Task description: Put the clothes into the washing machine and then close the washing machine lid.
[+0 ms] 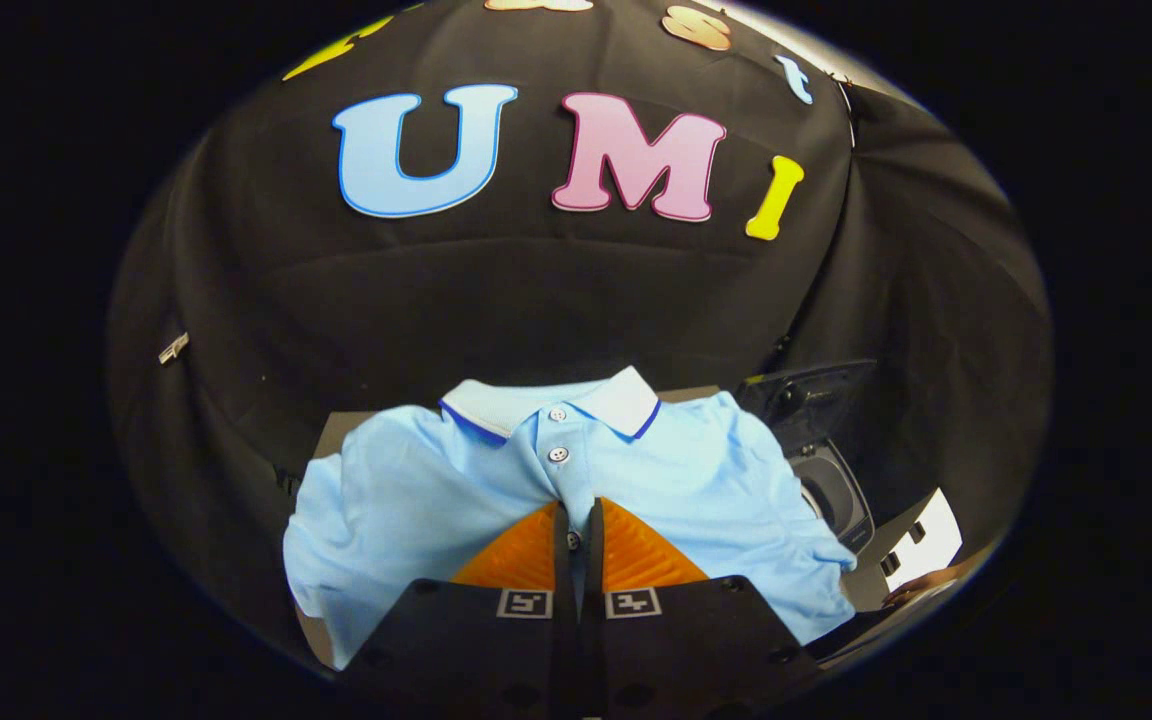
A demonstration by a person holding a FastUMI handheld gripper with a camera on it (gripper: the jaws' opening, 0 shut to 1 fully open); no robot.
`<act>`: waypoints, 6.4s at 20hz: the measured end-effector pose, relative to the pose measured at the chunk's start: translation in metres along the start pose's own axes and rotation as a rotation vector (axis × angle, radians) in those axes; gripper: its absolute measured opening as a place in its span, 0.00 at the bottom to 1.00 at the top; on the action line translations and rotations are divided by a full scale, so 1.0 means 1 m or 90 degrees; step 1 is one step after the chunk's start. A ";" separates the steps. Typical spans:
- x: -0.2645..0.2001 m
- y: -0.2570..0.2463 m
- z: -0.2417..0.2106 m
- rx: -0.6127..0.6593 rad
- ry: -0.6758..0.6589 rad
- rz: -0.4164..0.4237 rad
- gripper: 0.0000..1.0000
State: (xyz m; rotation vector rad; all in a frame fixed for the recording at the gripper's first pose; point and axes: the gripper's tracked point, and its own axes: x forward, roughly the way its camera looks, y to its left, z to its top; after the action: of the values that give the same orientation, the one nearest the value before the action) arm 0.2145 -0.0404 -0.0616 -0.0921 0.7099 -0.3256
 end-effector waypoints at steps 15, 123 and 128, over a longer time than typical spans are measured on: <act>-0.049 -0.144 0.189 -0.002 -0.210 -0.156 0.04; 0.197 -0.371 0.045 -0.007 -0.151 -0.028 0.99; 0.182 -0.376 0.030 -0.007 -0.141 -0.034 0.99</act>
State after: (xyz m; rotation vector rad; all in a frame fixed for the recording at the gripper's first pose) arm 0.2647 -0.4556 -0.0805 -0.1554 0.4910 -0.3570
